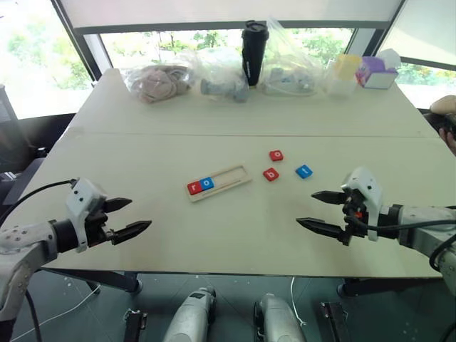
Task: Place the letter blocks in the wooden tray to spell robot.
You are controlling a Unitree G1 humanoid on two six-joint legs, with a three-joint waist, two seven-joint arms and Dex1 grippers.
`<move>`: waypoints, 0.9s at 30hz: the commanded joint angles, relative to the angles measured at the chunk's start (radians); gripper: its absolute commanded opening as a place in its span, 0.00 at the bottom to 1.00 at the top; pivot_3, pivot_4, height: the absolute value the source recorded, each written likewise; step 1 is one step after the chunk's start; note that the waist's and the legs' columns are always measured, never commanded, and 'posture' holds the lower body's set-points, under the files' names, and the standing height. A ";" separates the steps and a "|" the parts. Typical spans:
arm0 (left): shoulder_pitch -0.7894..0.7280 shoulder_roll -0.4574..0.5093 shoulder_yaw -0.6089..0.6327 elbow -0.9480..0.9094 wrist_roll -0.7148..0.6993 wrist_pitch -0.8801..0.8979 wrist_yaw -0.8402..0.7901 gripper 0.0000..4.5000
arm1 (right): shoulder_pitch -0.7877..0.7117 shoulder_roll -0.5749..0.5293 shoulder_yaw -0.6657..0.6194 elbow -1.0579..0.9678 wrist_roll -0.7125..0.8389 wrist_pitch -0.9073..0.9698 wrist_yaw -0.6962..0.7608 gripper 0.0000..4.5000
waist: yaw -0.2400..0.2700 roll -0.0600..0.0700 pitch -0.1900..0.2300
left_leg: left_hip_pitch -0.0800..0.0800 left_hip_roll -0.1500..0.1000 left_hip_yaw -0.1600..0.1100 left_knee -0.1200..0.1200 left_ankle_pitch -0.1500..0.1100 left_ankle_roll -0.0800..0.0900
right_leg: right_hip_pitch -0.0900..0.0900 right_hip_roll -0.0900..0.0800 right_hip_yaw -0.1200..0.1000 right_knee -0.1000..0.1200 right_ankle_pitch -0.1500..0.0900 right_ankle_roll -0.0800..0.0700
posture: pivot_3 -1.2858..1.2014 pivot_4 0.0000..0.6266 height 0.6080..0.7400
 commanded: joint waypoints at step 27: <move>-0.257 0.159 -0.110 0.006 0.040 0.008 -0.072 1.00 | -0.170 0.038 0.046 -0.094 0.081 0.191 -0.188 0.99 | 0.000 0.000 0.000 | -0.001 0.000 0.000 -0.001 0.000 -0.001 | -0.002 0.000 0.000 -0.001 0.000 0.000 | 0.52 0.24 1.00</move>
